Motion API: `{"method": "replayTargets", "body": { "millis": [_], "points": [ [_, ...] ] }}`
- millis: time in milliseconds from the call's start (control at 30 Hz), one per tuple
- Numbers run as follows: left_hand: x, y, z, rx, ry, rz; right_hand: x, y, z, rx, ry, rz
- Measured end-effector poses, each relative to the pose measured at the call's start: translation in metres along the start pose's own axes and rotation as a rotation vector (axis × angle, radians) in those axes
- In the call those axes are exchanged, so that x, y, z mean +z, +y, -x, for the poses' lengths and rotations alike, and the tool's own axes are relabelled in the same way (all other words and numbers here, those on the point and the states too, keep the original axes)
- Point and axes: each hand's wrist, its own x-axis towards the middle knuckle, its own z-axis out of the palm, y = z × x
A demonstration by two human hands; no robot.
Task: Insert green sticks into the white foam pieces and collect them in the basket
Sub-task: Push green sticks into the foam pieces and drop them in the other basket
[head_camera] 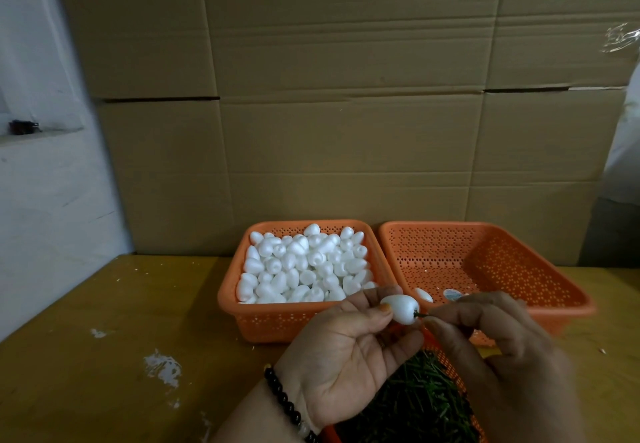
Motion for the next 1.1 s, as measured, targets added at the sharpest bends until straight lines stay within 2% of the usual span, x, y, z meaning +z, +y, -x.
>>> {"method": "replayTargets", "body": {
  "millis": [33, 67, 267, 633, 967, 1100],
  "points": [
    [0.000, 0.000, 0.000, 0.003, -0.006, -0.001, -0.014, 0.005, 0.002, -0.082, -0.081, -0.052],
    [0.001, 0.000, 0.000, 0.007, -0.010, -0.002, -0.011, 0.006, 0.006, -0.109, -0.095, -0.065],
    [0.001, -0.001, -0.001, 0.025, -0.025, -0.007, -0.010, 0.007, 0.011, -0.010, -0.047, -0.097],
    [0.004, -0.002, 0.000, 0.044, -0.020, -0.012, -0.009, 0.010, 0.011, -0.006, -0.028, -0.113],
    [0.006, -0.001, 0.002, 0.034, -0.033, 0.013, -0.010, 0.012, 0.011, 0.017, -0.052, -0.100],
    [0.005, 0.001, 0.001, 0.044, -0.013, 0.047, -0.009, 0.009, 0.010, 0.046, -0.085, -0.174]
  ]
}}
